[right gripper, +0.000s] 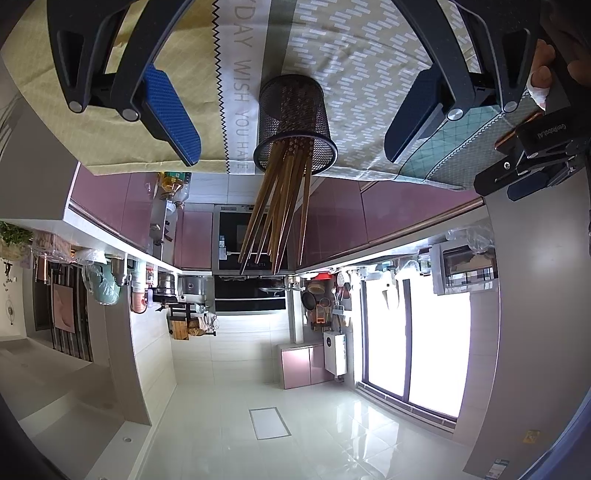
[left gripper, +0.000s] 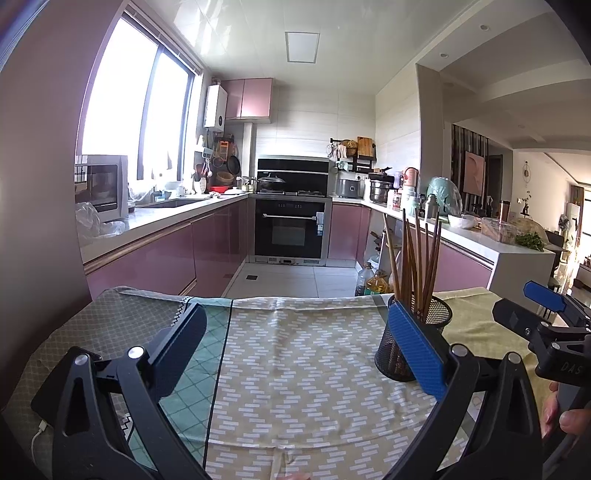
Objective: Organize utensils
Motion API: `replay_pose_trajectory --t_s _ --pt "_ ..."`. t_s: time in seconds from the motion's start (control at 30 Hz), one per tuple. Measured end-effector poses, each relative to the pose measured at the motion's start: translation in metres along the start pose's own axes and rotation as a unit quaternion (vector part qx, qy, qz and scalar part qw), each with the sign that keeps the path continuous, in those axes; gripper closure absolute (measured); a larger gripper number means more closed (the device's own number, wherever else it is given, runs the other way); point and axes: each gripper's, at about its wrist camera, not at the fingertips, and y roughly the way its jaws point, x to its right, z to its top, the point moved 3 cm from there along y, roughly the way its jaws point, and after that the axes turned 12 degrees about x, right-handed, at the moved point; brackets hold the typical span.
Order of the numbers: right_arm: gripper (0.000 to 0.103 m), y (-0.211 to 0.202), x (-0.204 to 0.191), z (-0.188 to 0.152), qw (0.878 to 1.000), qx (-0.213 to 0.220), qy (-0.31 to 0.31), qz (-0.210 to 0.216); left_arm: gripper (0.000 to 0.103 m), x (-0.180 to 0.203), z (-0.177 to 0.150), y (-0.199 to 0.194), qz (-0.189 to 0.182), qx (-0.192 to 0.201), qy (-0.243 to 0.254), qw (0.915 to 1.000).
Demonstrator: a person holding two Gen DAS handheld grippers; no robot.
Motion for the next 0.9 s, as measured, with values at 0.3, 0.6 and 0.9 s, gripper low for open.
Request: replay_pose_trajectory --t_s 0.3,0.6,0.9 --pt "0.007 -0.0007 0.0005 -0.0028 1.000 0.000 0.002 -0.004 0.006 -0.0018 -0.0008 -0.0006 0.000 -0.003 -0.004 1.0000" --pt "0.007 -0.0012 0.0012 -0.0011 1.000 -0.001 0.001 -0.010 0.006 -0.0040 -0.0008 0.0000 0.003 -0.008 -0.009 0.9999" --pt "0.007 -0.0013 0.0010 -0.0008 1.000 -0.001 0.001 -0.009 0.006 -0.0028 -0.0017 0.0018 0.006 -0.011 -0.008 0.9999"
